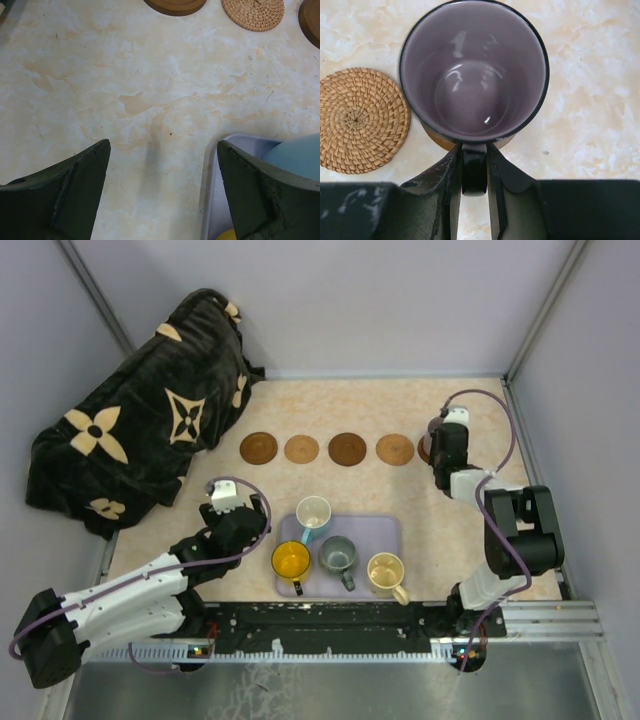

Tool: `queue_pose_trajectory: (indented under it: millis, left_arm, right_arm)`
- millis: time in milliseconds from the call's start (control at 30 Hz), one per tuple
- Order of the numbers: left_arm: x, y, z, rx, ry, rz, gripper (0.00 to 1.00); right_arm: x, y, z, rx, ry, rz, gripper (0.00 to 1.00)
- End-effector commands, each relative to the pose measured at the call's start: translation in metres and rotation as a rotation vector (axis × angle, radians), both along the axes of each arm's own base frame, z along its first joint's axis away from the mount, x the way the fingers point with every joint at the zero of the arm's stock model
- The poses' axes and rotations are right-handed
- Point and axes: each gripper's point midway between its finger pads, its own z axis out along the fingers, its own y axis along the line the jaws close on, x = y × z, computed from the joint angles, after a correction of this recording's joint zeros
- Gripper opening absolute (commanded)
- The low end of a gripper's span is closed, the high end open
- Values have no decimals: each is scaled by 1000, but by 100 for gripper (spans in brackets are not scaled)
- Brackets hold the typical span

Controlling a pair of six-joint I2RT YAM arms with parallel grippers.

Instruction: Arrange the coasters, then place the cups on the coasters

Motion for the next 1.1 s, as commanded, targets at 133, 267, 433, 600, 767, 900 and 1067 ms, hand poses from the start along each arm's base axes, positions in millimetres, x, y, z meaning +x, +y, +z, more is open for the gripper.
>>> queue_pose_trajectory:
  millis: [133,267,433,600,767,900,1067]
  left_arm:
    - [-2,4,-3,5,1,19,93]
    - [-2,5,-3,5,1,21,93]
    - [-3,5,-5,7,5,20,93]
    - [-3,6,-4,3,3,23,93]
    - [-4,7,-5,-3,8,27,93]
    - [-6,9,-4,-12,7,31,93]
    - [-7,12,-2,-16,0,37,93]
  right_arm:
    - [28,-8,50,18,-189,-56,35]
    - [26,-8,49,23,-184,-60,40]
    - [21,-8,50,35,-186,-66,44]
    - [13,-8,50,40,-185,-69,44]
    - [6,-12,51,35,-181,-87,44]
    - [-1,-14,49,30,-174,-95,44]
    - [-7,-16,44,23,-159,-104,43]
